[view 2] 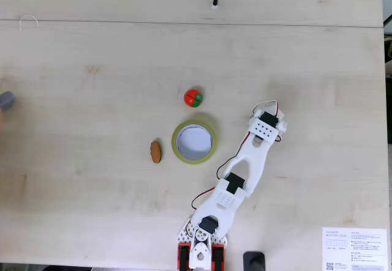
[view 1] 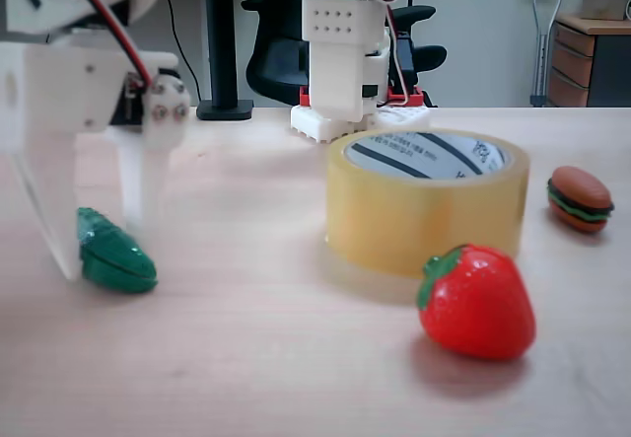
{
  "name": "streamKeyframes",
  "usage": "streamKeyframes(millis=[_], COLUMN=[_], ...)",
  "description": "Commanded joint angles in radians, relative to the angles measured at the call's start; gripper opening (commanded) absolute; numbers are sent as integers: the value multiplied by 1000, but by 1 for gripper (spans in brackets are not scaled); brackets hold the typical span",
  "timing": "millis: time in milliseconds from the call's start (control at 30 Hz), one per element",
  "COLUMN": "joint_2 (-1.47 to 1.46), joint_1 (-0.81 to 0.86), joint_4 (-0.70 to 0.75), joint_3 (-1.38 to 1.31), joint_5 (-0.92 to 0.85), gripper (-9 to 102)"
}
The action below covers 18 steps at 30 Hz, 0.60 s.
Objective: Grasp a cucumber and put it in the hole.
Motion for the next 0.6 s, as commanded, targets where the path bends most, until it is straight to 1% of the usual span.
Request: streamKeyframes(millis=[0, 200, 400, 567], joint_2=[-34, 74, 242, 368], joint_1=[11, 11, 11, 11], joint_4=[71, 147, 163, 204], joint_3=[5, 5, 5, 5], joint_5=[2, 11, 15, 60], gripper=[6, 2, 3, 2])
